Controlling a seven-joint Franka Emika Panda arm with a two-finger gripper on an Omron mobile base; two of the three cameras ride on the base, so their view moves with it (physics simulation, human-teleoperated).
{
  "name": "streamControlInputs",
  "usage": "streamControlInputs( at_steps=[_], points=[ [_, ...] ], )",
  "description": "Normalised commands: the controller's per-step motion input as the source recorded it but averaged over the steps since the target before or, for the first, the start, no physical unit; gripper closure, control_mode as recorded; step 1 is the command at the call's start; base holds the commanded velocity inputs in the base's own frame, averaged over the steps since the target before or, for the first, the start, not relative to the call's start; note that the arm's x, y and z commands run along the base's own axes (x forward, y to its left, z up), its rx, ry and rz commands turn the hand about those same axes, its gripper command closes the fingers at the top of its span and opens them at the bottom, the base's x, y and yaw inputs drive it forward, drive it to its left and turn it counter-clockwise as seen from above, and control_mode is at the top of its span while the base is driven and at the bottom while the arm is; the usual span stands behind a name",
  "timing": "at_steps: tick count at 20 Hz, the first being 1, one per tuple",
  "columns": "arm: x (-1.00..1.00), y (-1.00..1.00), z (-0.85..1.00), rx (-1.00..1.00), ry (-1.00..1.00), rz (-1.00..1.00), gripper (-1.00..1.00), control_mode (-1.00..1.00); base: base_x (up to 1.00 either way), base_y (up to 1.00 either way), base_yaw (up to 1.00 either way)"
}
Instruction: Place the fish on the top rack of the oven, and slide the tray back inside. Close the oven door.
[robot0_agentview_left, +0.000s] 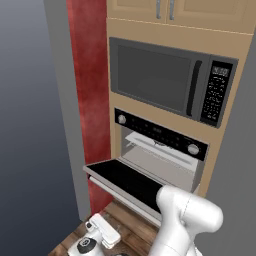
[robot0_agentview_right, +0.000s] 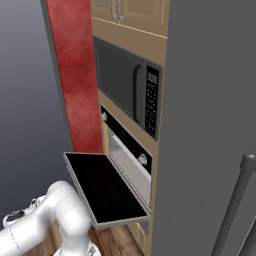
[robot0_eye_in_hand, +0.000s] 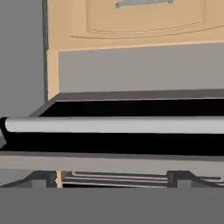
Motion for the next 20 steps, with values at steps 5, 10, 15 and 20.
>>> streamControlInputs(
  at_steps=[5,10,15,20],
  points=[
    [0.54,-0.08,-0.31,0.00,-0.03,-0.02,-1.00,-1.00,0.00,0.00,0.00],
    [0.71,-0.23,-0.38,0.00,-0.10,0.04,-1.00,-1.00,0.00,0.00,0.00],
    [0.65,0.00,-0.82,0.00,-0.10,0.10,-1.00,-1.00,0.00,0.00,0.00],
    [0.72,0.15,-1.00,0.00,-0.18,0.04,-1.00,-1.00,0.00,0.00,0.00]
  ],
)
